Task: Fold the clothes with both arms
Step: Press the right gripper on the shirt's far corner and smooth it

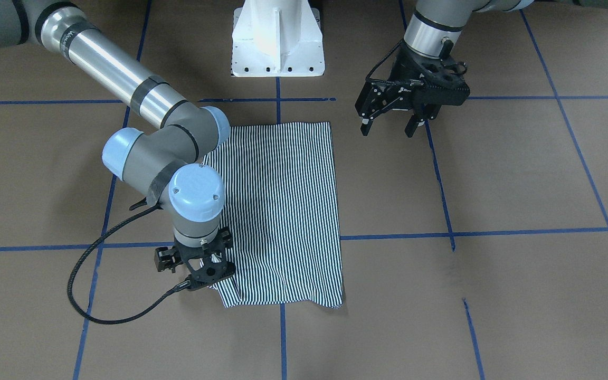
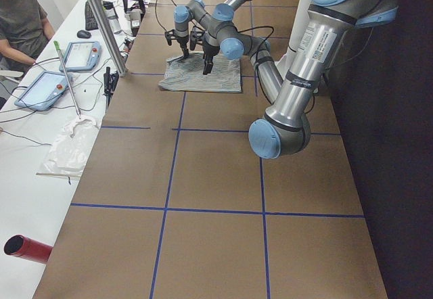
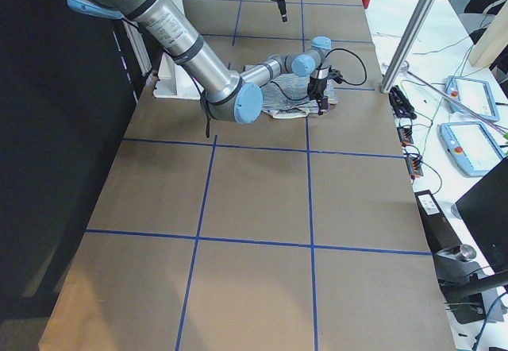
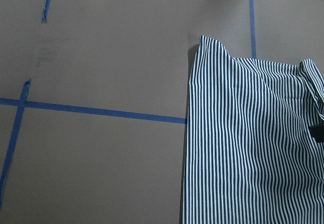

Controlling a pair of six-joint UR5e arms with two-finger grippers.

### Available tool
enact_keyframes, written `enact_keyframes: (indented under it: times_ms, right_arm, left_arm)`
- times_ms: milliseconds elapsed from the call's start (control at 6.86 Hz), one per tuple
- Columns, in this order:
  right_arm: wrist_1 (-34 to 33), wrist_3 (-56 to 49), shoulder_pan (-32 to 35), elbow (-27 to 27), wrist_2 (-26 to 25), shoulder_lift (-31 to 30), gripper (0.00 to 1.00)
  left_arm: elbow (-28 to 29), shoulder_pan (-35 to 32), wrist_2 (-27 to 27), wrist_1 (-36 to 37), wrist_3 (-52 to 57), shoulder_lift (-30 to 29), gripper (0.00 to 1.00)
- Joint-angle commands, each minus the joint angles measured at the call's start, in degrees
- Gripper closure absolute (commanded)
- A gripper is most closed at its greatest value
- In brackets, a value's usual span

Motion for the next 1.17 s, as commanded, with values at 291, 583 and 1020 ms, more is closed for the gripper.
enact_keyframes:
  times_ms: [291,583,1020]
  right_arm:
    - [0.1,-4.4,7.1,0.0,5.1,0.1,0.0]
    - [0.1,1.3,1.4,0.4,3.3,3.3,0.0]
    - [9.8,8.6,-3.2,-11.7,-3.1,10.4,0.0]
  left_arm:
    - [0.4,0.1,-0.1,0.0,0.1,0.2,0.0]
    - [0.7,-0.9,0.1,0.0,0.9,0.7,0.0]
    - [0.4,-2.1,0.0,0.6,2.3,0.6,0.0]
